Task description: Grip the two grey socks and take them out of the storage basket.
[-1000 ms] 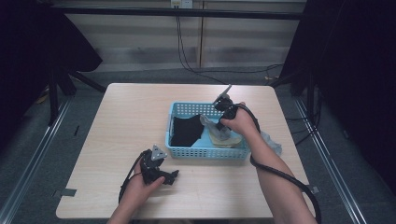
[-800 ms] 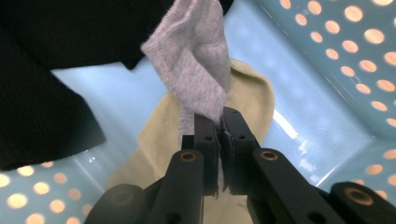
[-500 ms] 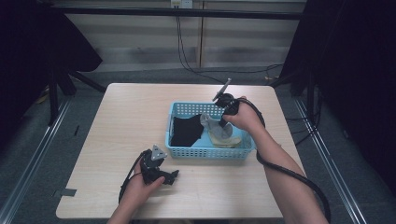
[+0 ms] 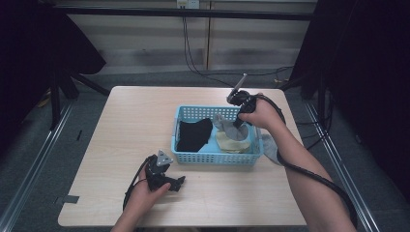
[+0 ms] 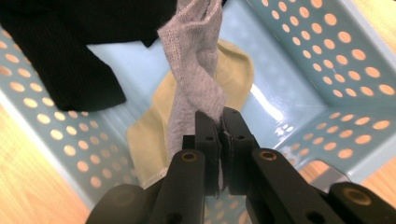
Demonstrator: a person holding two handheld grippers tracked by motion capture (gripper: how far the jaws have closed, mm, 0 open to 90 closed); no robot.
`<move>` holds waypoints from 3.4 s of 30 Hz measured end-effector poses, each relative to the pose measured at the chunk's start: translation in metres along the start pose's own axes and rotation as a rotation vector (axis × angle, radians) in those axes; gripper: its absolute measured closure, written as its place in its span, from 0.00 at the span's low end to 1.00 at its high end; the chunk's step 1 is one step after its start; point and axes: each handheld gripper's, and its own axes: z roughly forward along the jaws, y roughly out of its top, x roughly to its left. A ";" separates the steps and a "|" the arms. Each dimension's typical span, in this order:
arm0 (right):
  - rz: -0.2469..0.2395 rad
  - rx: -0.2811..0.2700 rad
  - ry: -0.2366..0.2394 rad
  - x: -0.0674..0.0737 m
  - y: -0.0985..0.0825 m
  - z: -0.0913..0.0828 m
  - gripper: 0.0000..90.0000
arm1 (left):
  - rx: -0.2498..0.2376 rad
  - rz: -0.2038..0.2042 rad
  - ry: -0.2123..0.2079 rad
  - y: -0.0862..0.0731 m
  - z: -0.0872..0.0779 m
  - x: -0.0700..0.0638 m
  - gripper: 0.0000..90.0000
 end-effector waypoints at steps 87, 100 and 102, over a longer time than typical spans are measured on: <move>0.121 -0.036 -0.024 -0.032 -0.136 -0.044 0.25 | -0.005 -0.010 0.000 -0.001 -0.001 -0.001 0.00; 0.047 -0.038 0.017 0.006 -0.153 -0.017 0.24 | 0.000 0.001 -0.001 -0.001 -0.001 -0.001 0.00; 0.035 -0.026 0.014 0.012 -0.155 -0.013 0.24 | 0.002 0.008 -0.002 -0.001 -0.001 0.000 0.00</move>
